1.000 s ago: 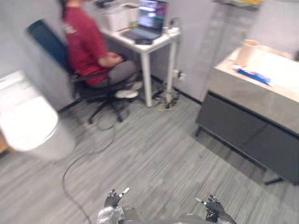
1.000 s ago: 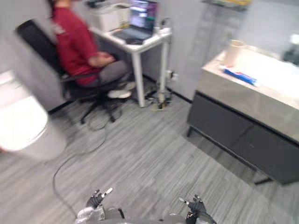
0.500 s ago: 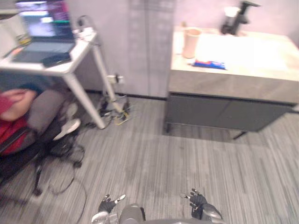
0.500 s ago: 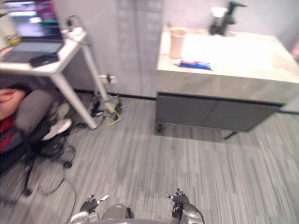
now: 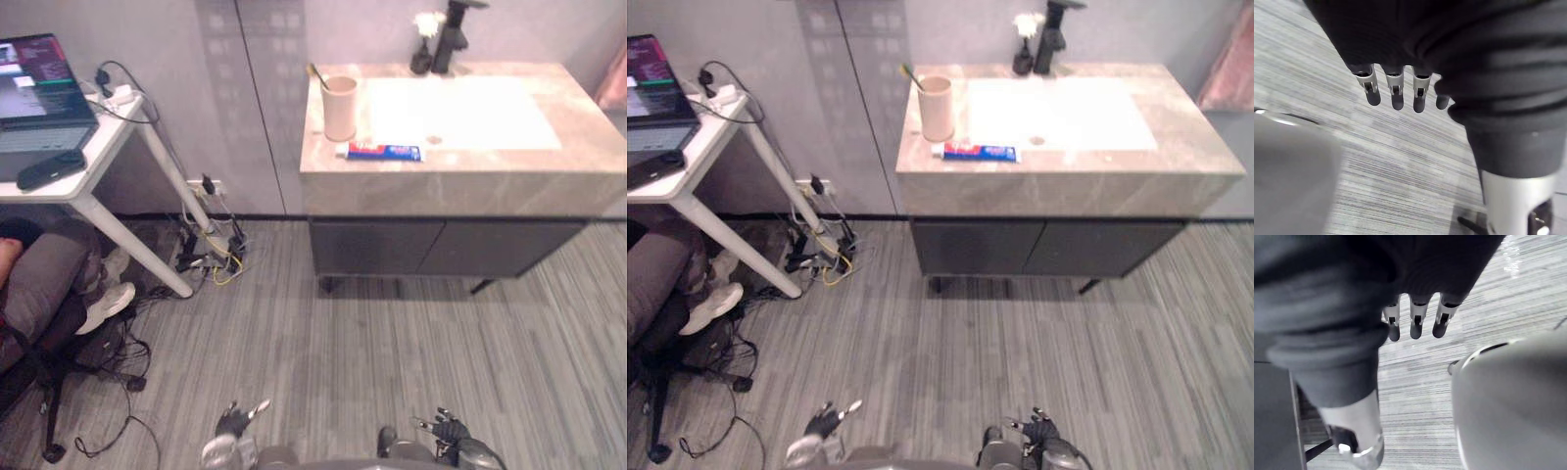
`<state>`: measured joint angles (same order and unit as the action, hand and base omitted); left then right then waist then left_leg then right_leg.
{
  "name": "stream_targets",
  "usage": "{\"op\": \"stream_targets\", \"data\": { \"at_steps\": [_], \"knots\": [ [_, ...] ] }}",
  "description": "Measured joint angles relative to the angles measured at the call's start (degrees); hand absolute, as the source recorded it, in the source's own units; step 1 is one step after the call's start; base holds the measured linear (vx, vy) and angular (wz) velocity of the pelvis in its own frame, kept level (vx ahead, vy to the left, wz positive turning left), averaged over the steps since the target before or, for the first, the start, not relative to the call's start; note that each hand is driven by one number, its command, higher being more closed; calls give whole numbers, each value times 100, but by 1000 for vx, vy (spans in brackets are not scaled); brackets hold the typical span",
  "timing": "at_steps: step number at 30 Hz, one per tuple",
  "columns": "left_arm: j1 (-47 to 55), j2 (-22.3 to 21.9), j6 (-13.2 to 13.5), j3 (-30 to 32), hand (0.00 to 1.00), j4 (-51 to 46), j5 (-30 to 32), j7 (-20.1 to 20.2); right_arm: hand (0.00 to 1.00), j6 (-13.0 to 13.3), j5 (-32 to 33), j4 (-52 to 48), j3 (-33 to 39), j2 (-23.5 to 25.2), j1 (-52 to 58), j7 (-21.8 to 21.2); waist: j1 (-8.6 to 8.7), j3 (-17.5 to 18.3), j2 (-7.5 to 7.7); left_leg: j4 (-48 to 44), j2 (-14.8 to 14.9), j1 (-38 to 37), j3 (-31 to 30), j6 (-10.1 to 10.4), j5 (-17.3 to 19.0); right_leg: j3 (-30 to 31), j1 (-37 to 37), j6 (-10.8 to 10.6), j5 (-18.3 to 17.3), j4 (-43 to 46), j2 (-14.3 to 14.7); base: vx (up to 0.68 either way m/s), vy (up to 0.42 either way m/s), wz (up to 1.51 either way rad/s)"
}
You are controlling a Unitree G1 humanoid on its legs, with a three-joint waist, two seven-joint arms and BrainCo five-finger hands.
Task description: Organize washtable
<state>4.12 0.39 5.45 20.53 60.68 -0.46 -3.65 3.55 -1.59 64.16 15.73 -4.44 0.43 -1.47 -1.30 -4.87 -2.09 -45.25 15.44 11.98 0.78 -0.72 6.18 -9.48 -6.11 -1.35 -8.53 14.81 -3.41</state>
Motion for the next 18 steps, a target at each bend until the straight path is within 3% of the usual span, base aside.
{"op": "stream_targets", "data": {
  "at_steps": [1,2,4,5,9,10,11,14,15,17,18],
  "knots": [
    [-16,38,-7,20,0,-14,7,-13,0,-2,1,27,-108,-26,-33,4,-128,-9,-28,-623,165,309,268,1,86,35,240,95,-56,-110,111,237,-286,-8],
    [7,32,-7,3,0,-14,5,-13,0,-2,12,35,-110,-58,-47,7,-133,-12,-28,-700,139,371,321,75,136,42,310,116,-69,-123,114,249,-282,-20],
    [13,36,11,-41,0,-14,6,-12,0,1,117,38,-108,-121,-117,15,-124,-22,-29,-474,-178,483,508,258,382,112,538,222,-134,-195,109,148,-112,-23],
    [6,37,19,-99,0,-16,4,-12,0,2,127,37,-108,-152,-140,12,-129,-24,-27,-42,-417,533,571,340,492,158,630,232,-147,-302,100,132,-33,-30],
    [-63,34,55,-441,0,-18,4,-5,0,11,159,26,-99,-187,-113,15,-123,-70,-81,1932,-1098,640,880,352,436,98,831,128,-311,-497,47,162,82,-2],
    [-63,36,73,-457,0,-32,-6,-3,0,-2,160,31,-98,-167,-52,17,-140,-85,-77,2319,-1231,653,809,178,115,51,904,66,-447,-476,38,138,128,19],
    [-63,71,78,-452,0,-44,-4,-2,0,-10,162,34,-101,-122,-36,21,-157,-74,6,2373,-1340,615,802,-10,79,51,936,41,-532,-463,-34,263,202,23],
    [-83,62,133,-349,0,-109,-51,4,0,-3,154,50,-49,0,-71,0,-306,-62,96,2002,-1482,718,907,-362,492,90,961,-140,-584,-450,-201,265,177,5],
    [-75,38,121,-143,0,-114,-102,1,0,-6,147,17,75,84,2,4,-407,-63,122,1909,-1575,486,931,-430,707,230,955,-311,-694,103,-328,429,280,-4],
    [-36,34,106,-143,0,-109,-112,1,0,-3,122,-35,188,142,102,-2,-421,-55,137,1920,-1671,220,932,-461,909,344,629,-427,-764,1234,-455,311,195,1],
    [-13,38,103,-174,0,-107,-110,7,0,6,106,-89,189,196,172,-6,-401,-68,171,1922,-1761,25,920,-524,1026,467,170,-518,-611,2469,-572,267,141,15]
  ]
}}
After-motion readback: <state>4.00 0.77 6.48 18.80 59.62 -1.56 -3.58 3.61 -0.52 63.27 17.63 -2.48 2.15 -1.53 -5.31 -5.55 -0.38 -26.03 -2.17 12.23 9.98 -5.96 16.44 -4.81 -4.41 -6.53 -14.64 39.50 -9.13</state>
